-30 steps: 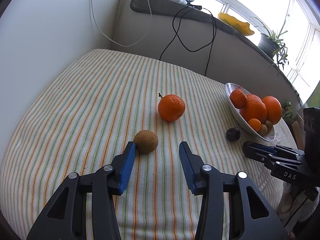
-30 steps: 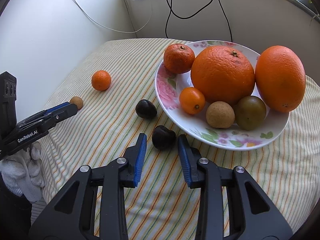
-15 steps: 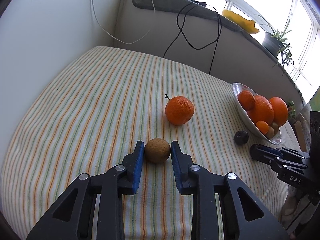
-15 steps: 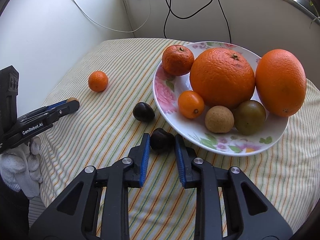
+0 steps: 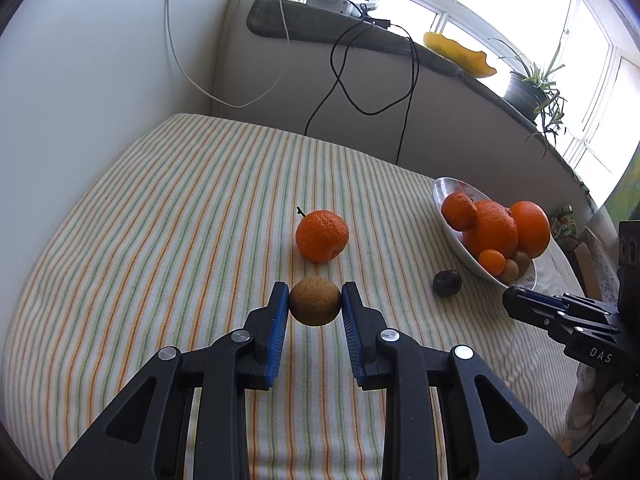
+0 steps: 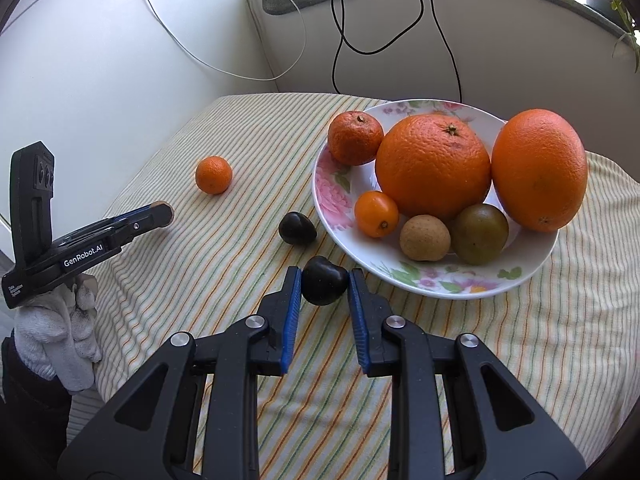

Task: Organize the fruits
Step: 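Carry the plum with the right gripper onto the plate while the left carries the kiwi there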

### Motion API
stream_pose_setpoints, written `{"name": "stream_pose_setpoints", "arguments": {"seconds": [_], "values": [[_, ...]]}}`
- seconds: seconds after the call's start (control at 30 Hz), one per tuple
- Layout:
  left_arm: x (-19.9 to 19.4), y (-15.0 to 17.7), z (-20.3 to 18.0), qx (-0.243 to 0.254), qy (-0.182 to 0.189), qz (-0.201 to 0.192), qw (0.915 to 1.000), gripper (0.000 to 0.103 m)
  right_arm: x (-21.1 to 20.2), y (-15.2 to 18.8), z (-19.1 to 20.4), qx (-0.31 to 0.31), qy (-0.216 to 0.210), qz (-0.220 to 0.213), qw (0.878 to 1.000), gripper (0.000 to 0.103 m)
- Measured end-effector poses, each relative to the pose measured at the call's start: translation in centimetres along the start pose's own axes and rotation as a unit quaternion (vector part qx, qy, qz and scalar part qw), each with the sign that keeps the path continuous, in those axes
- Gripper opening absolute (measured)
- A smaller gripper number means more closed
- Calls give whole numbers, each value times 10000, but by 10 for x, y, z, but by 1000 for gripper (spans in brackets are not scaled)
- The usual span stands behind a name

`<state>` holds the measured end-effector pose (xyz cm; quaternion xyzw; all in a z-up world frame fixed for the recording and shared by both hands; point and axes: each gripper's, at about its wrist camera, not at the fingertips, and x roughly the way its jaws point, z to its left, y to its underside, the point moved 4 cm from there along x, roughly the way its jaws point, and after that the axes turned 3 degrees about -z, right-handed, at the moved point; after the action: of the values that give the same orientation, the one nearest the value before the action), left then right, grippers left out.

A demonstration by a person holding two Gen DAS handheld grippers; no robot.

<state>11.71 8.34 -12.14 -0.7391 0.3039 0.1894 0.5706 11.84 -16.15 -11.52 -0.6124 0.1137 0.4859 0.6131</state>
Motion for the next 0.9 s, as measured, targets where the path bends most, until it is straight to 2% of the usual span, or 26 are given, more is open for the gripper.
{"name": "stream_pose_setpoints", "arguments": {"seconds": [0.53,0.9], "values": [[-7,-16,-51,295,483,-218,9982,25,-57,-19,-15,-2,-38,-550,9985,25],[12,-26,-90,469,787,-216,9956,25,-68,-42,-34,9,183,-794,9967,25]]}}
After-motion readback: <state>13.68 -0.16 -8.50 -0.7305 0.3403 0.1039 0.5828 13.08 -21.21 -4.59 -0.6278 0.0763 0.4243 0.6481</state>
